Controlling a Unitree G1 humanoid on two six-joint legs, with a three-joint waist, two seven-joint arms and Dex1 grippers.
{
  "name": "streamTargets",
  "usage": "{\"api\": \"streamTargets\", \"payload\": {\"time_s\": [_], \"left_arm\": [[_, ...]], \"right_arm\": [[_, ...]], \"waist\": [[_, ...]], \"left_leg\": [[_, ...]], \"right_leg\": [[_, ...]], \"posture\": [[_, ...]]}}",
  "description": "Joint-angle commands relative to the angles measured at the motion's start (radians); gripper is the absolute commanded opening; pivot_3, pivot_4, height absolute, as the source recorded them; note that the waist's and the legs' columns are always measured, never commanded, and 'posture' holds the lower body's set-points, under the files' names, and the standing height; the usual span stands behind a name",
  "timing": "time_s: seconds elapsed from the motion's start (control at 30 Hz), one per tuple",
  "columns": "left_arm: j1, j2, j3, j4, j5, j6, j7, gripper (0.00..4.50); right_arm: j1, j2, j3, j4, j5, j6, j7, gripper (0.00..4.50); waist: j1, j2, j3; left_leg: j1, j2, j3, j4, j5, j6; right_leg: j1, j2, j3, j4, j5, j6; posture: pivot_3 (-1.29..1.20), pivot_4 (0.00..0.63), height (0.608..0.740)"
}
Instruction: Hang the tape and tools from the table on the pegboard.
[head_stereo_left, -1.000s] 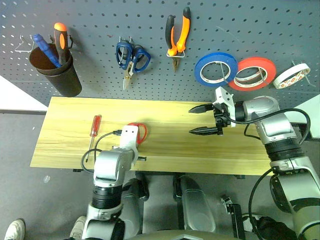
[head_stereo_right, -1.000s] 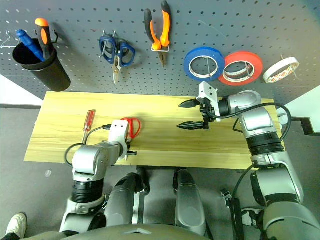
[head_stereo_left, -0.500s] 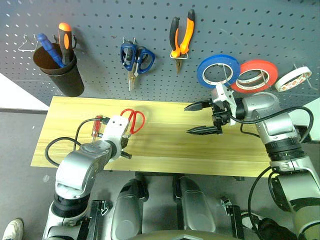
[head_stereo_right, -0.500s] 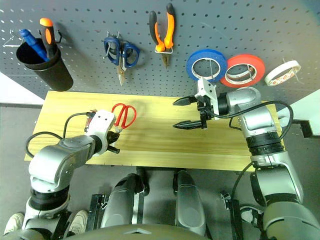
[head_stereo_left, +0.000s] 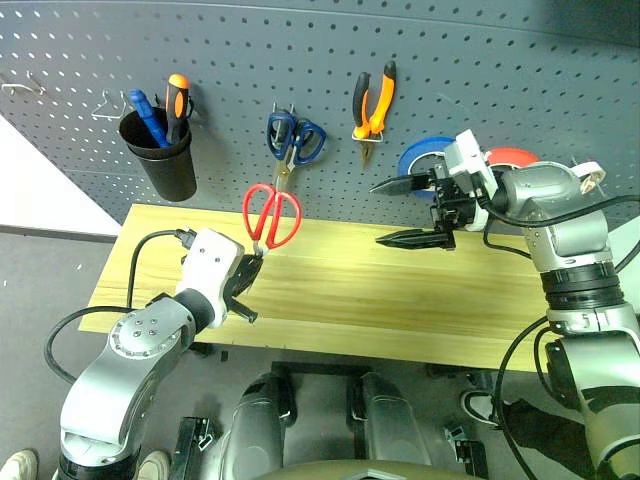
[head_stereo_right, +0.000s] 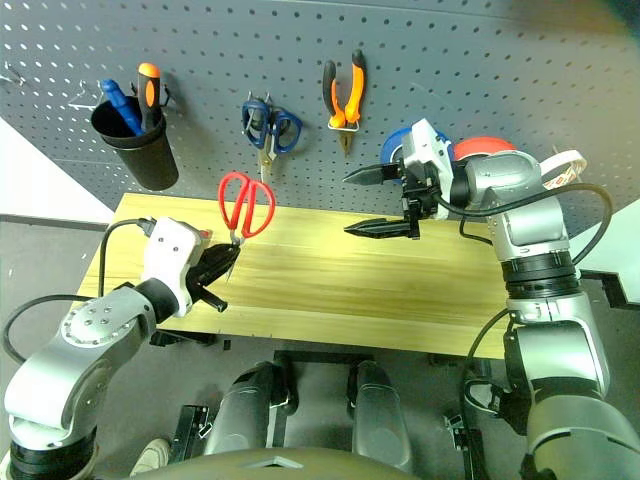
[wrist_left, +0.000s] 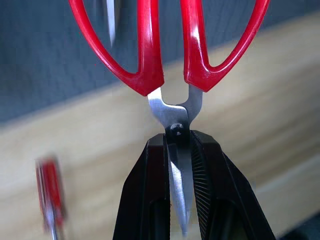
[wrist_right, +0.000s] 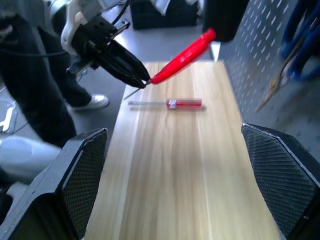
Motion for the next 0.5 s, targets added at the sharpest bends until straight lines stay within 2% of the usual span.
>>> {"api": "streamTargets", "payload": {"time_s": [0.03,0.3,0.5], "left_arm": [[0.018,0.011,-0.004,-0.011,0.029,-0.147,-0.007,0.28],[-0.056,0.029,-0.058,0.130,0.119,-0.330,0.003,0.28],[-0.088,0.029,-0.076,0.210,0.148,-0.407,-0.012,0.28]], "right_arm": [[-0.039,-0.019,-0.050,-0.018,0.030,-0.004,-0.012,4.50],[-0.047,-0.018,-0.077,-0.013,0.029,-0.010,-0.043,4.50],[-0.039,-0.025,-0.085,-0.021,0.031,-0.009,-0.063,4.50]], "waist": [[0.000,0.001,-0.015],[0.014,0.004,-0.046],[0.011,0.006,-0.051]], "left_leg": [[0.000,0.000,0.000,-0.001,0.000,0.000],[0.000,0.003,0.001,-0.001,0.000,0.000],[0.001,0.003,0.002,0.000,0.001,0.000]], "right_leg": [[0.000,0.000,0.000,-0.001,0.000,0.000],[0.001,0.008,0.000,-0.004,0.001,0.000],[0.001,0.009,0.001,-0.003,0.002,0.000]], "posture": [[0.01,0.085,0.730],[-0.02,0.082,0.730],[-0.04,0.083,0.730]]}}
